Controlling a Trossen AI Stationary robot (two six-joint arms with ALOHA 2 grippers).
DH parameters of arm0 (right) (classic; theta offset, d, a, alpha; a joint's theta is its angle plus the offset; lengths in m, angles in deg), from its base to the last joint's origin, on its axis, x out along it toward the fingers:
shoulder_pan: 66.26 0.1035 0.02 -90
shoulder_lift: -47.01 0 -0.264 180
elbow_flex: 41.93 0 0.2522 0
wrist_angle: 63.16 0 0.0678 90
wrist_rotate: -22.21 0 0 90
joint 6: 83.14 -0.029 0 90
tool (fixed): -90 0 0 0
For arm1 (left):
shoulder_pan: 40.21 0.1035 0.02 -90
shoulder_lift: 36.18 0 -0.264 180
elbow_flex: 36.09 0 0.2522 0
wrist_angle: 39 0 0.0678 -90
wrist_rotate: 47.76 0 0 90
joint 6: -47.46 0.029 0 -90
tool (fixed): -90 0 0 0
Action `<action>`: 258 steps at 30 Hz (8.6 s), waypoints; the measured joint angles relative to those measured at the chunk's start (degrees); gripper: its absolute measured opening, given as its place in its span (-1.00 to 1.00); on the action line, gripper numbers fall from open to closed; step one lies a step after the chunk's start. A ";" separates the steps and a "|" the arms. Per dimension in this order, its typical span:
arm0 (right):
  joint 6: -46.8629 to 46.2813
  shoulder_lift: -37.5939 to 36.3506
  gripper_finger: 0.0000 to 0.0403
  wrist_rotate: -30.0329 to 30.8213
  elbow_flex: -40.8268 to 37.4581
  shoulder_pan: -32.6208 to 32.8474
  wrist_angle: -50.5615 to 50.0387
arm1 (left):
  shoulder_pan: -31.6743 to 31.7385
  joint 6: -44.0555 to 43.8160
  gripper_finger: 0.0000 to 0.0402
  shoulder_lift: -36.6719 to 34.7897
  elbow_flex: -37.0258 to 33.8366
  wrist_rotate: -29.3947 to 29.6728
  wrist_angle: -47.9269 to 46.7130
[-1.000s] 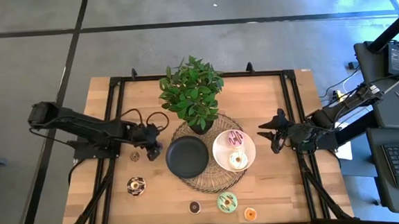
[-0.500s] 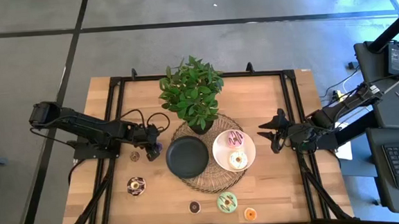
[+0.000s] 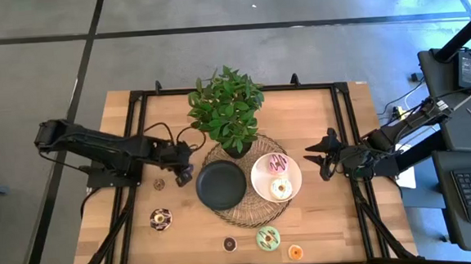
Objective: Pick & Place donuts
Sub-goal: Put the small blue donut on the black plate, then put the small light brown donut on the black plate
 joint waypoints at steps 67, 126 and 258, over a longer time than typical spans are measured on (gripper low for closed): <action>-0.48 0.00 -0.28 0.00 0.00 0.00 -1.05 | -1.48 -5.48 -0.38 14.26 12.63 -2.93 -1.68; -0.63 0.37 -0.28 1.46 0.02 -0.02 -0.83 | -18.43 -47.03 -0.44 8.39 -2.79 -4.46 -22.89; -0.42 0.35 -0.28 1.49 0.02 -0.01 -0.85 | -8.49 -6.56 -0.28 36.89 27.33 1.88 -6.77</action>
